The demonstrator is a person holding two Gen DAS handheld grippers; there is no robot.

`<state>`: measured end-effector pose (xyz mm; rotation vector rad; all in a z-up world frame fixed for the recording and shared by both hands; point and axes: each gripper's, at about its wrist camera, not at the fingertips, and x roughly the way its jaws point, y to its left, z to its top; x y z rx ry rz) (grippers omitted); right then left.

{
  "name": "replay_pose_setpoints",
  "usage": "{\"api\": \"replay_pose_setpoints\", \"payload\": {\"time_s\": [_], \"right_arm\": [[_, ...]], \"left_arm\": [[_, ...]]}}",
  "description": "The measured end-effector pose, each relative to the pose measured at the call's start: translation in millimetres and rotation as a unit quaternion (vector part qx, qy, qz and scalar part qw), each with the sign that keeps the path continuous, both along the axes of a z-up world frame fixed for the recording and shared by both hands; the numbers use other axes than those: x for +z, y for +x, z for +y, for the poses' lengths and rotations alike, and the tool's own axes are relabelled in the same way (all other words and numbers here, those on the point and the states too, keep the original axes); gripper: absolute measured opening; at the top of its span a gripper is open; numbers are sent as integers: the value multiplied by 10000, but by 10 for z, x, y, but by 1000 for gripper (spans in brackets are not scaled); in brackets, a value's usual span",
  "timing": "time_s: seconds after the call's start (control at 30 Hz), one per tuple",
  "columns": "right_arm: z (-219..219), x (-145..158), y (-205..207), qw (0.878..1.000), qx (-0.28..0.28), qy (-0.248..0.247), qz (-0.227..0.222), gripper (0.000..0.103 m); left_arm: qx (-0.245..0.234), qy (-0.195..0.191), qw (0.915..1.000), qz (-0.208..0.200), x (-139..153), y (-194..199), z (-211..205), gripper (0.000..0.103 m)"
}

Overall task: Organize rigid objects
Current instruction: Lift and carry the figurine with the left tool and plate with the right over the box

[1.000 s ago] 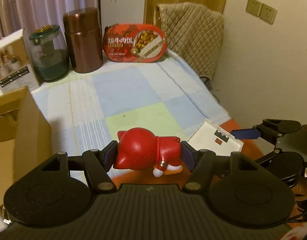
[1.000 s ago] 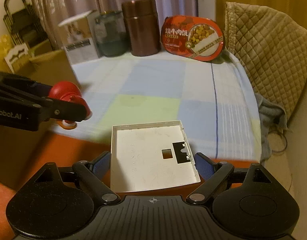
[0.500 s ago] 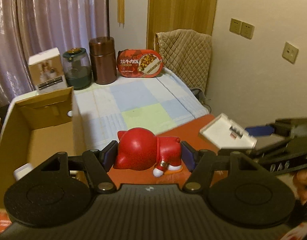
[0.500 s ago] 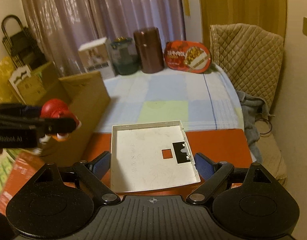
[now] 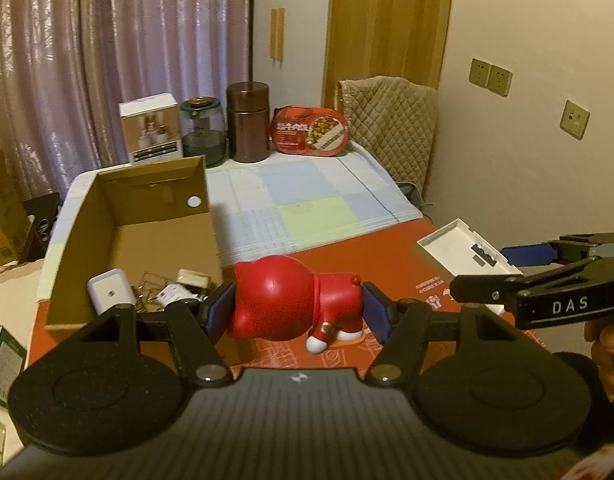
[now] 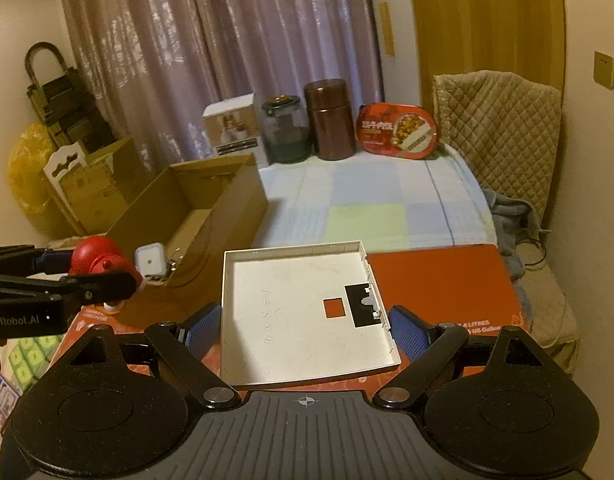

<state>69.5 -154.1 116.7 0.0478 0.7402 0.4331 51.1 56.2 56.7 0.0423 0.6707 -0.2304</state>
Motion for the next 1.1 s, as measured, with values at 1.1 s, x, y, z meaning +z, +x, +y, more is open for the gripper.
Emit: {"api": "replay_pose_setpoints", "payload": {"time_s": [1.1], "right_arm": [[1051, -130, 129, 9950, 965, -255, 8, 86]], "left_arm": [[883, 103, 9960, 119, -168, -52, 1022, 63]]}}
